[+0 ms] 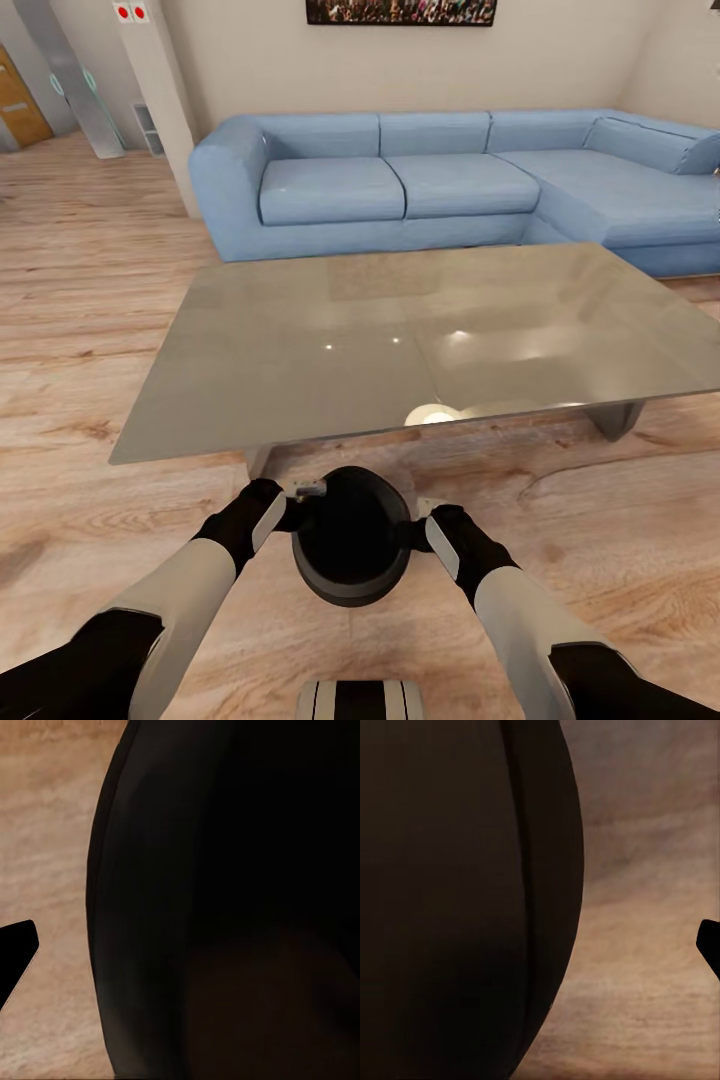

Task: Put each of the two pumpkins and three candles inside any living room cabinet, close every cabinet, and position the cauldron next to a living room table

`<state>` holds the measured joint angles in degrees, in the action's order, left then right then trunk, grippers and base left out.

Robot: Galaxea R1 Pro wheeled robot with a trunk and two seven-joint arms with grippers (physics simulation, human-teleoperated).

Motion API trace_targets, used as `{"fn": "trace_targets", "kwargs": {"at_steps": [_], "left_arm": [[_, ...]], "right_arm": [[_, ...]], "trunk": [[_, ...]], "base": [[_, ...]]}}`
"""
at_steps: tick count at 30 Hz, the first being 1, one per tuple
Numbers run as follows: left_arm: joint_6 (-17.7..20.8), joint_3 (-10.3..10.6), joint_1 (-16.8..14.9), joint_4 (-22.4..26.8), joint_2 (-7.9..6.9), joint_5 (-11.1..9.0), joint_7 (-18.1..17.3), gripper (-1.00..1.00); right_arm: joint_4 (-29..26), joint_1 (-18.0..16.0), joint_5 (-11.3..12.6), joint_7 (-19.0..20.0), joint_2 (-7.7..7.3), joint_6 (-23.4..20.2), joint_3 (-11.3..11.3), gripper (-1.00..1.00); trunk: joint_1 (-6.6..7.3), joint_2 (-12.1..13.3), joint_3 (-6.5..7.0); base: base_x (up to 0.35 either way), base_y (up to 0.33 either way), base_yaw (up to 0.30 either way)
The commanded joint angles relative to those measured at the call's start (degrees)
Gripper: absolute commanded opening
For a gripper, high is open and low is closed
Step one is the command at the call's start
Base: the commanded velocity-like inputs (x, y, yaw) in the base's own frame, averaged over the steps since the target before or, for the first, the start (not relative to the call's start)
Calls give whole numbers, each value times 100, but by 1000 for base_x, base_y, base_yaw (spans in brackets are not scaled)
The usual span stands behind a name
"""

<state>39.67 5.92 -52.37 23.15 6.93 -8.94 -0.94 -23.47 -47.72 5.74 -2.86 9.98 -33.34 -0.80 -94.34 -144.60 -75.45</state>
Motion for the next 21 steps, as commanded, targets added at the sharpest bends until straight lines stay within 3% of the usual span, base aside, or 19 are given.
{"fn": "trace_targets", "kwargs": {"at_steps": [1,13,21], "left_arm": [[24,41,-1,19,-6,-55,17,100],[33,40,-1,40,-1,-55,15,100],[33,40,-2,41,-1,-55,13,100]], "right_arm": [[-9,0,58,-30,2,-23,-8,100],[-9,0,58,-30,2,-30,-8,100],[-9,0,58,-30,2,-32,-8,100]], "trunk": [[3,0,19],[34,16,284],[34,16,284]], "base": [[0,0,0],[0,0,0],[-2,0,0]]}}
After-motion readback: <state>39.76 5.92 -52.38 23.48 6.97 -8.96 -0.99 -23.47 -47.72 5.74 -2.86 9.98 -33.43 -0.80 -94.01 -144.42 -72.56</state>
